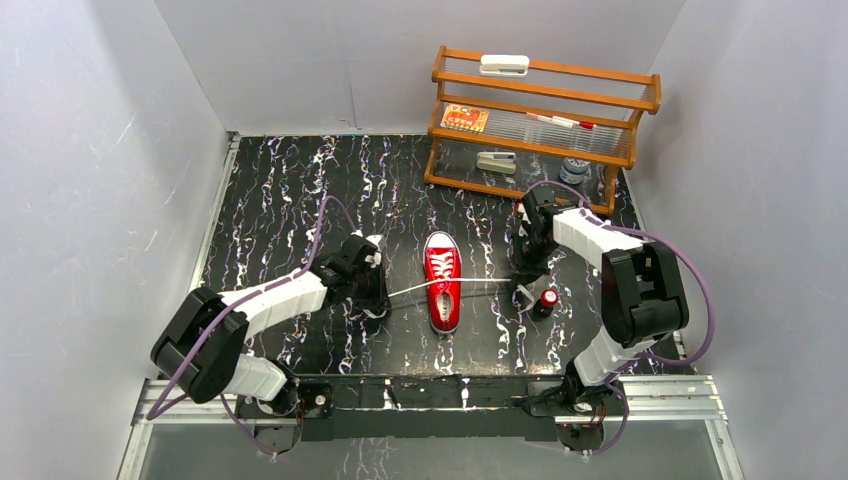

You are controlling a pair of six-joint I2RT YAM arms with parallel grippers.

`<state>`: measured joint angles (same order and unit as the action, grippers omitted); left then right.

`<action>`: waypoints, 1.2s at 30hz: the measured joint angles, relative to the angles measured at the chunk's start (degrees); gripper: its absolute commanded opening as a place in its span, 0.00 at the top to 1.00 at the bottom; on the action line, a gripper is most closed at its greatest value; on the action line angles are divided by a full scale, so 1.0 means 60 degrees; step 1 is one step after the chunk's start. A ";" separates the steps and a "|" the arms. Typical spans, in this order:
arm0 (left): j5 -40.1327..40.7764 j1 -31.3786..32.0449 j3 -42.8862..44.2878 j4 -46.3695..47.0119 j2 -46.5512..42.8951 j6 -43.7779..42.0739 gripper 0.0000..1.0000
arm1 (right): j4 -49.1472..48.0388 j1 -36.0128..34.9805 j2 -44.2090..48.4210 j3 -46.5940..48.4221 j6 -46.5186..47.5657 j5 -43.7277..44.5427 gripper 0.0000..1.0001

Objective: Tie the shoes

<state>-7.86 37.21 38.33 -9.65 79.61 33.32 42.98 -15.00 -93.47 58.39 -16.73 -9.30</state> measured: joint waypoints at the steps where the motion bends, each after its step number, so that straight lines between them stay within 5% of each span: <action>1: -0.0011 -0.0055 -0.0113 0.0091 -0.0044 0.0033 1.00 | -0.0069 0.0000 0.0000 -0.0033 -0.0004 0.0044 1.00; 10: -0.0929 -0.0233 -0.0474 0.0546 -0.0302 -0.0357 0.99 | -0.0692 0.0025 0.0277 -0.0189 0.0135 -0.0747 1.00; 14: -0.1617 -0.0248 -0.0430 0.0619 -0.0284 -0.0885 0.65 | -0.0758 0.0098 0.0444 -0.0197 0.0306 -0.1512 1.00; 19: -0.2084 -0.0248 0.0291 0.0423 0.0404 -0.1687 0.46 | -0.0754 0.0113 0.0444 -0.0197 0.0430 -0.2062 1.00; 24: -0.2368 -0.0248 0.1049 0.0357 0.1421 -0.2499 0.47 | -0.0761 0.0117 0.0444 -0.0197 0.0543 -0.2448 1.00; 30: -0.2619 -0.0255 0.1530 0.0590 0.2149 -0.2987 0.60 | -0.0758 0.0117 0.0444 -0.0197 0.0576 -0.2699 1.00; 36: -0.2754 -0.0255 0.1559 0.0878 0.2262 -0.3049 0.57 | -0.0758 0.0117 0.0444 -0.0197 0.0576 -0.2809 1.00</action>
<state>-24.38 35.68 47.68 -4.38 93.19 15.03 38.44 -14.31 -90.80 57.21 -13.28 -26.15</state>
